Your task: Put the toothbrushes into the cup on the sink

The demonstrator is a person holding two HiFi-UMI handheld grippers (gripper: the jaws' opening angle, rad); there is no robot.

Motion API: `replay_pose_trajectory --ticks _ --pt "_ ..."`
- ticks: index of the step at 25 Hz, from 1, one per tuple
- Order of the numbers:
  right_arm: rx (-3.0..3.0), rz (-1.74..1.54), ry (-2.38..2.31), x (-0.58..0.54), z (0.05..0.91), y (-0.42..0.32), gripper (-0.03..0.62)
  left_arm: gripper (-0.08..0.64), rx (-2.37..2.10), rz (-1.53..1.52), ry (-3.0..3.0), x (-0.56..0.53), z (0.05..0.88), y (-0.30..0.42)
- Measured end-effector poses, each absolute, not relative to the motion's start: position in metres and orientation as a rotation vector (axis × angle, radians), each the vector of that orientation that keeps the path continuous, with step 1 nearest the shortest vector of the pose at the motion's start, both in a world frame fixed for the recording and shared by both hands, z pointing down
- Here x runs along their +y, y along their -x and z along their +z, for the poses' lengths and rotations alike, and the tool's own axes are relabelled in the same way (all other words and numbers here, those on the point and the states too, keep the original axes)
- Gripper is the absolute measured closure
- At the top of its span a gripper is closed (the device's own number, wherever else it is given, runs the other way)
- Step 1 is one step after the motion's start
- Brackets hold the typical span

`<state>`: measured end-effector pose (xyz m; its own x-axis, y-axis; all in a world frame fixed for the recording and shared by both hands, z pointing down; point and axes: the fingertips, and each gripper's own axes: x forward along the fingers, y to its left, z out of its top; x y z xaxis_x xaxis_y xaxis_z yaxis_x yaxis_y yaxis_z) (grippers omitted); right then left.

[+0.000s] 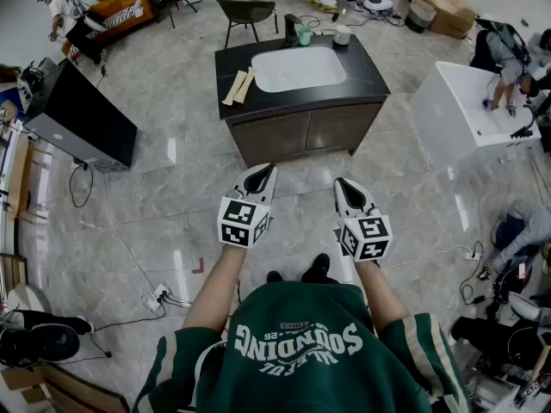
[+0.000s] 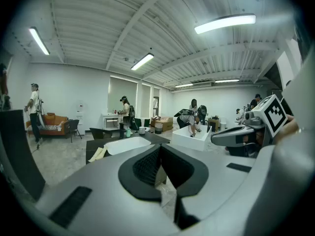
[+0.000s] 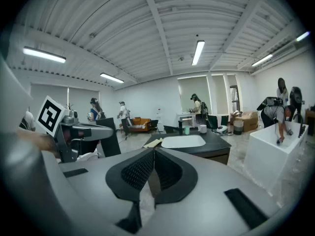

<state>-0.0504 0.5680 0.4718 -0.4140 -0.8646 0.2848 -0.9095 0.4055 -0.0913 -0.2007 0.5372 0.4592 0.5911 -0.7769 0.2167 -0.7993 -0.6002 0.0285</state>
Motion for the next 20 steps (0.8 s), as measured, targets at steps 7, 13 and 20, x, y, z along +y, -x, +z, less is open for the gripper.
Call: replay_pose_trajectory --ticks 7,13,20 --pt "-2.457 0.377 -1.597 0.550 0.473 0.038 0.549 0.548 -1.332 0.285 -2.686 0.524 0.459 0.190" --pt "-2.455 0.404 -1.585 0.538 0.480 0.035 0.549 0.548 -1.331 0.288 -2.669 0.514 0.465 0.186" --pt "-2.461 0.418 -1.571 0.522 0.485 0.026 0.549 0.549 -1.340 0.308 -2.649 0.499 0.471 0.177"
